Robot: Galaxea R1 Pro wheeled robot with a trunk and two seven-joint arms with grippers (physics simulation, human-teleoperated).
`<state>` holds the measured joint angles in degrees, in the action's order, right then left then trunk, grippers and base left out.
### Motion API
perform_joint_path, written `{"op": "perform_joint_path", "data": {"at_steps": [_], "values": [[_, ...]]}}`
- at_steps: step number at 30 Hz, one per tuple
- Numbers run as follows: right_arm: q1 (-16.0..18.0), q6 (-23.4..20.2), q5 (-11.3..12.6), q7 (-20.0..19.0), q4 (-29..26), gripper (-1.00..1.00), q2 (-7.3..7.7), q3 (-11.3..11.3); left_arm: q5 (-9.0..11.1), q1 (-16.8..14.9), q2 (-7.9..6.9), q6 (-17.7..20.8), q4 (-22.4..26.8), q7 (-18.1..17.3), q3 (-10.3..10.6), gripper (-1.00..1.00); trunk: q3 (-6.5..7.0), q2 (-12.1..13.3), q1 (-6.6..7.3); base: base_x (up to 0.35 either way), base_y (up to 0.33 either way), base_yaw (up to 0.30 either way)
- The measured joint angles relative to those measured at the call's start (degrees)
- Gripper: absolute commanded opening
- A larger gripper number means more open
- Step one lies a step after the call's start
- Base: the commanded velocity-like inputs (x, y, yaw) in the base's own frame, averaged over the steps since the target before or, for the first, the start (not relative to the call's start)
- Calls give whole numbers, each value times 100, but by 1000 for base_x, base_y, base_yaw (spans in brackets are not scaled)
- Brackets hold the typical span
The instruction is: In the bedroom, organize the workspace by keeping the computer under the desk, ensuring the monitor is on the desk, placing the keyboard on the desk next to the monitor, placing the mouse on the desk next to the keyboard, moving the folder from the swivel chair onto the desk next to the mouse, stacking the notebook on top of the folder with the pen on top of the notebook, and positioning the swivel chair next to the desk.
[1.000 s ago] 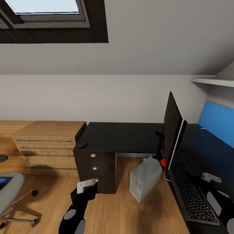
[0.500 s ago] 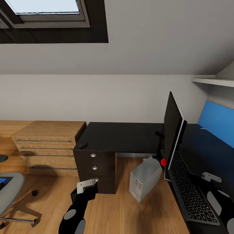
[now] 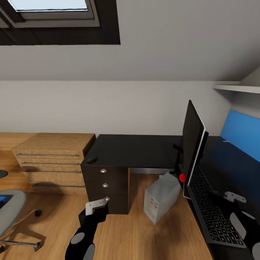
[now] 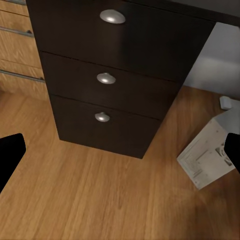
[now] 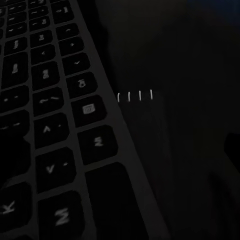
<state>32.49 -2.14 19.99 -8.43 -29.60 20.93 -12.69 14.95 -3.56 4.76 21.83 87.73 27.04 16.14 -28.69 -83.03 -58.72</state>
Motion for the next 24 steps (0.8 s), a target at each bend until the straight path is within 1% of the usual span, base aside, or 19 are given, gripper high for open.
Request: {"op": "perform_joint_path", "data": {"at_steps": [1, 9, 15, 24], "values": [[0, 0, 0, 0, 0, 100, 0, 0, 0, 0, 0, 0, 0, 0, 1, 100, -18, -40, -22, 0, 0, 0], [0, 3, 0, 1, 3, 100, 0, 4, 1, 0, 0, 7, 0, 0, 1, 100, -18, -42, -23, 0, 0, 0], [5, 5, 11, 3, -59, 100, 2, -5, 0, 1, 0, 2, 0, 0, -1, 100, -125, -282, -153, 0, 0, 0], [5, 7, 11, 10, -60, 100, 1, -2, 1, 1, 0, 6, 0, 0, -1, 100, -125, -283, -154, 0, 0, 0]]}}
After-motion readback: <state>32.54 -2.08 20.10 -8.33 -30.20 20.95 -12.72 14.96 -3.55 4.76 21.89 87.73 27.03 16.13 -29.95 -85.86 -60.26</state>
